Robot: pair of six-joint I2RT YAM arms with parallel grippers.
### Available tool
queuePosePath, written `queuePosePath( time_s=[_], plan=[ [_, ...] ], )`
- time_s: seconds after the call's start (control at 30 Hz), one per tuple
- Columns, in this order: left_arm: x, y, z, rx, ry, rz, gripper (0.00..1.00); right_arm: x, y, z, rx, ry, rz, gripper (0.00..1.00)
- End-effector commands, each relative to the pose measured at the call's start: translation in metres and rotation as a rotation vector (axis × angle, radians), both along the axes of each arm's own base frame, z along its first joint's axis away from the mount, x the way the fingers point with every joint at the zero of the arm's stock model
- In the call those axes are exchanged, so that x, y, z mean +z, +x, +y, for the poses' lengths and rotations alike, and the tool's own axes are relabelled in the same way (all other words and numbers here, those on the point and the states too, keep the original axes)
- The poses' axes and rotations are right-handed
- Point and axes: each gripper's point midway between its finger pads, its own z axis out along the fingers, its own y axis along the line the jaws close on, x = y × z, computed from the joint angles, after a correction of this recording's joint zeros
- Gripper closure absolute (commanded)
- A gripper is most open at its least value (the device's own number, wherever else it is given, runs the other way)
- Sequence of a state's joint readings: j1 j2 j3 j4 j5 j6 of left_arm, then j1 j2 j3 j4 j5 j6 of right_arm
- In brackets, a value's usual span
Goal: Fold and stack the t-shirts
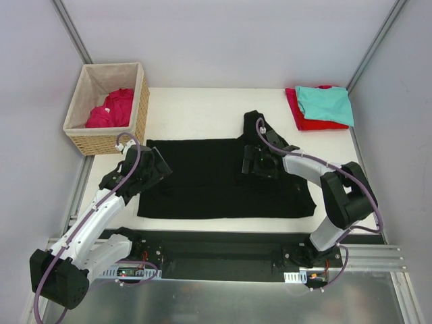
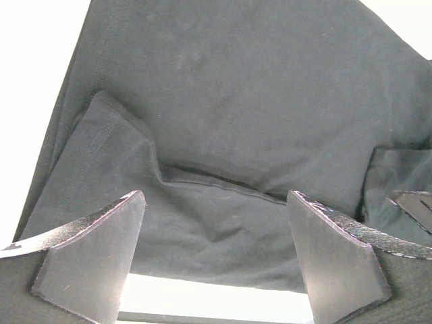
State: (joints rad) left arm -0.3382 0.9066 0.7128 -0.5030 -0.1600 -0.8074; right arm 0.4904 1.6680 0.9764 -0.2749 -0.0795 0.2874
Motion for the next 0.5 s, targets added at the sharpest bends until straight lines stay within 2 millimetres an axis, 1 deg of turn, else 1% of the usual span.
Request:
queuePosePath(
  time_s=[0.0, 0.17, 0.2, 0.37, 0.47],
  plan=[
    [-0.002, 0.001, 0.01, 0.032, 0.027, -0.018, 0.13, -0.018, -0.03, -0.021, -0.029, -0.047, 0.054, 0.01],
    [-0.004, 0.001, 0.012, 0.037, 0.03, -0.019, 0.13, -0.027, -0.058, -0.035, -0.042, -0.056, 0.071, 0.01],
    [-0.004, 0.001, 0.012, 0.037, 0.031, -0.018, 0.13, -0.028, -0.067, -0.041, -0.046, -0.057, 0.073, 0.01],
    [-0.004, 0.002, 0.013, 0.042, 0.038, -0.021, 0.13, -0.027, -0.091, -0.056, -0.063, -0.075, 0.076, 0.01],
    [-0.005, 0.002, 0.013, 0.044, 0.038, -0.02, 0.13, -0.024, -0.101, -0.06, -0.06, -0.074, 0.066, 0.01]
  ],
)
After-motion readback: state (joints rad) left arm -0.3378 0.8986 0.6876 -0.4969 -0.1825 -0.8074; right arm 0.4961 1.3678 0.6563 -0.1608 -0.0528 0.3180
